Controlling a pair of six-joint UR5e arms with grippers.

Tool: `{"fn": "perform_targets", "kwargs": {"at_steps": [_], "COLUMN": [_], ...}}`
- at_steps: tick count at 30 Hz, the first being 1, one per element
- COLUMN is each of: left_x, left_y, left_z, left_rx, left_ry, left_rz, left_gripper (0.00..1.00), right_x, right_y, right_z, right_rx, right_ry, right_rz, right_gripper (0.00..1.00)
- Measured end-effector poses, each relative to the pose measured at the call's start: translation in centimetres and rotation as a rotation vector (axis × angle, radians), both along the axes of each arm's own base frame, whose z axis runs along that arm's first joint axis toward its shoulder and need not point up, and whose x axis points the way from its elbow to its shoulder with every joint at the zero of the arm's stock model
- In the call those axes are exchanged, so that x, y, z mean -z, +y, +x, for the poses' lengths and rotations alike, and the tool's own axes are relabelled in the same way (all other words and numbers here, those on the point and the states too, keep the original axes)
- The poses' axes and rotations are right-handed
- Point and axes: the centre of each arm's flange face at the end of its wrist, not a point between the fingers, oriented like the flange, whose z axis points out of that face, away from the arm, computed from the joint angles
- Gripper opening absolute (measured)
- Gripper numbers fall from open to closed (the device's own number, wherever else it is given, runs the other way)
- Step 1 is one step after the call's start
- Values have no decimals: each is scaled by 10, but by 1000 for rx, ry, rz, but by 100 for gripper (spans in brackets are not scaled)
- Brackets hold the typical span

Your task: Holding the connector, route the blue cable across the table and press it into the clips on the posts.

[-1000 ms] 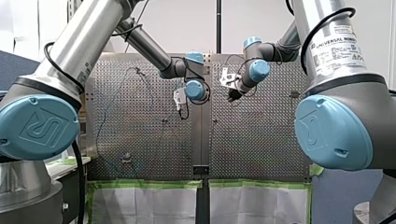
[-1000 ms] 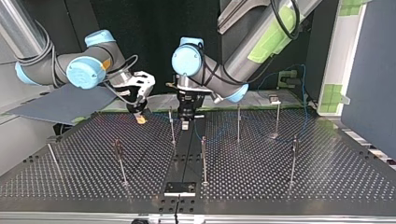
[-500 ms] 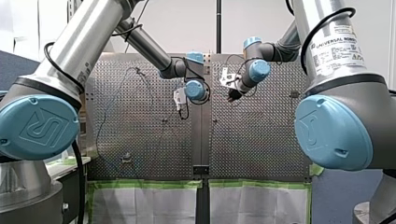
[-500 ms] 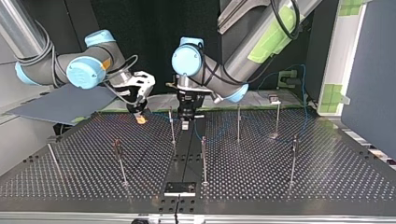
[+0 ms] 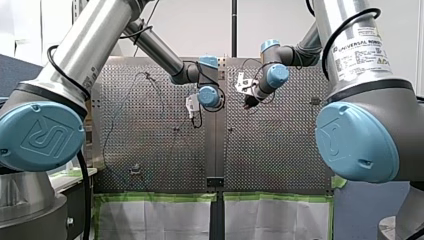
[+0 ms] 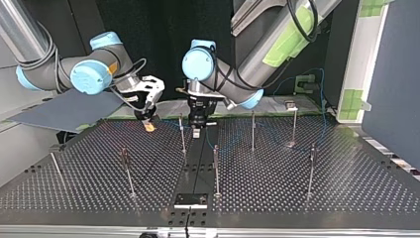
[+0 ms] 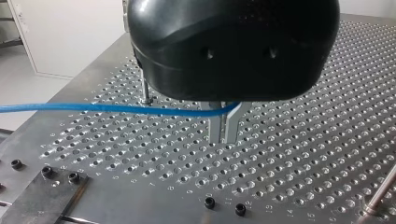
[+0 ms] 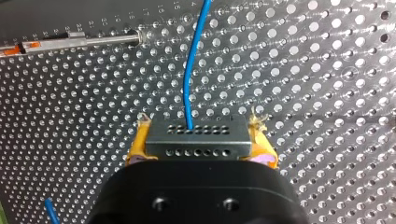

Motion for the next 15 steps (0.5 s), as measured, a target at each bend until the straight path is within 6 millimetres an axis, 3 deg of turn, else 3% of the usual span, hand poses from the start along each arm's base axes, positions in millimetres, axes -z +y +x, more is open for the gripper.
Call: {"fn": "perform_targets", "kwargs": {"at_steps": [15], "left_x": [0], "left_y": [0], "left_z": [0], "left_rx": [0], "left_ry": [0], "left_rz": [0], "left_gripper": [12], "right_x": [0], "right_y": [0], "right_z": [0], "right_rx": [0], "right_ry": [0], "right_rz": [0], "right_gripper": [0]}}
